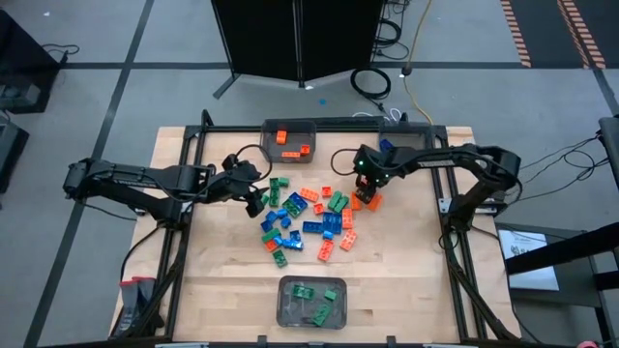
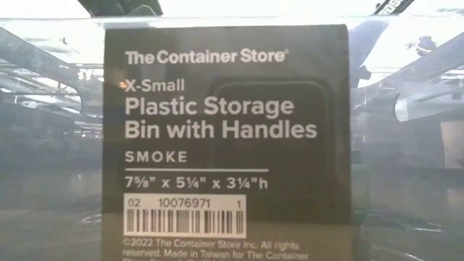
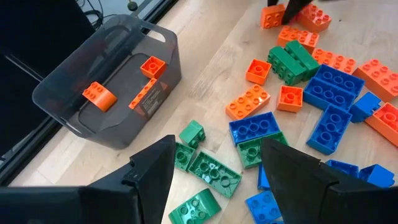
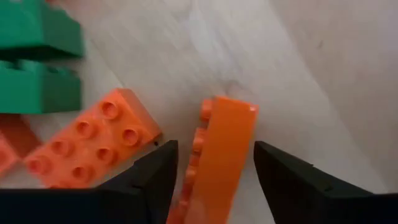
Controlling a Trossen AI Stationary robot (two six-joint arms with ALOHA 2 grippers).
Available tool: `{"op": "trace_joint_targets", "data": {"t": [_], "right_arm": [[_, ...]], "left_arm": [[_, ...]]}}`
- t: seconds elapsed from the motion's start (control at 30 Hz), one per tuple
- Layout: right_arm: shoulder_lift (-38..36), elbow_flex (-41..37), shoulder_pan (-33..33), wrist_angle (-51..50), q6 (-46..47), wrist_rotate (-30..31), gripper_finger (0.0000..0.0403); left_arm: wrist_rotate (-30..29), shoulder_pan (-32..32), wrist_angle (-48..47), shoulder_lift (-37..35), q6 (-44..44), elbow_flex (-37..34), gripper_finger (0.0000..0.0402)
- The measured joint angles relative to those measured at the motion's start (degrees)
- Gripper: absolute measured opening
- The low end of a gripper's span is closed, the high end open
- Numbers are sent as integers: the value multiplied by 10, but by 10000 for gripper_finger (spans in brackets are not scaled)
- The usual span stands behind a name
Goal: Sort blocks
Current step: Put the orange game piece into the top left black bin
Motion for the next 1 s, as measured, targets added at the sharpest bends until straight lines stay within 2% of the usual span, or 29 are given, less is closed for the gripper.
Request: {"op": "trace_joint_targets", "data": {"t": [0.1,0.2,0.47,0.6,0.73,0.83,1.0], "right_arm": [[21,2,1,0,-1,-2,154],[29,3,5,3,-11,-7,75],[-1,24,3,-20,-24,-21,73],[-32,77,-7,-30,-37,-19,73],[-34,161,-17,-24,-60,-20,73],[-24,225,-22,17,-81,-24,73],[9,303,-39,120,-92,-87,73]], "left_arm": [[0,0,0,0,-2,0,240],[0,0,-1,0,-9,0,240],[0,0,-1,0,-9,0,240],[0,0,-1,0,-8,0,240],[-1,0,-1,0,-6,0,240],[-3,0,-1,0,-5,0,240],[-5,0,-1,0,-5,0,240]]}}
